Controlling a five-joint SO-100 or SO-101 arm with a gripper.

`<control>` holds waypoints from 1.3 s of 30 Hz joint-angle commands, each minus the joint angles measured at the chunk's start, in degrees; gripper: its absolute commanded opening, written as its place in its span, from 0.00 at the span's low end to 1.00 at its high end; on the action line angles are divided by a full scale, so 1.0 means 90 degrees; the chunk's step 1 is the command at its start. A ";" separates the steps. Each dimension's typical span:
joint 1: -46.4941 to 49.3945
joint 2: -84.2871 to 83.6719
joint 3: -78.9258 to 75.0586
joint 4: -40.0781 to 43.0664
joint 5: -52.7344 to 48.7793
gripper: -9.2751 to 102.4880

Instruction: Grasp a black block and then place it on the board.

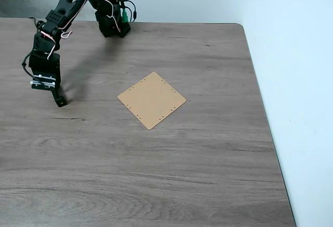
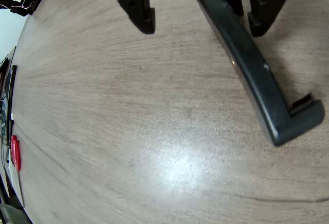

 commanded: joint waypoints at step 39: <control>-0.2080 0.1982 0.0166 0.1689 0.4600 0.09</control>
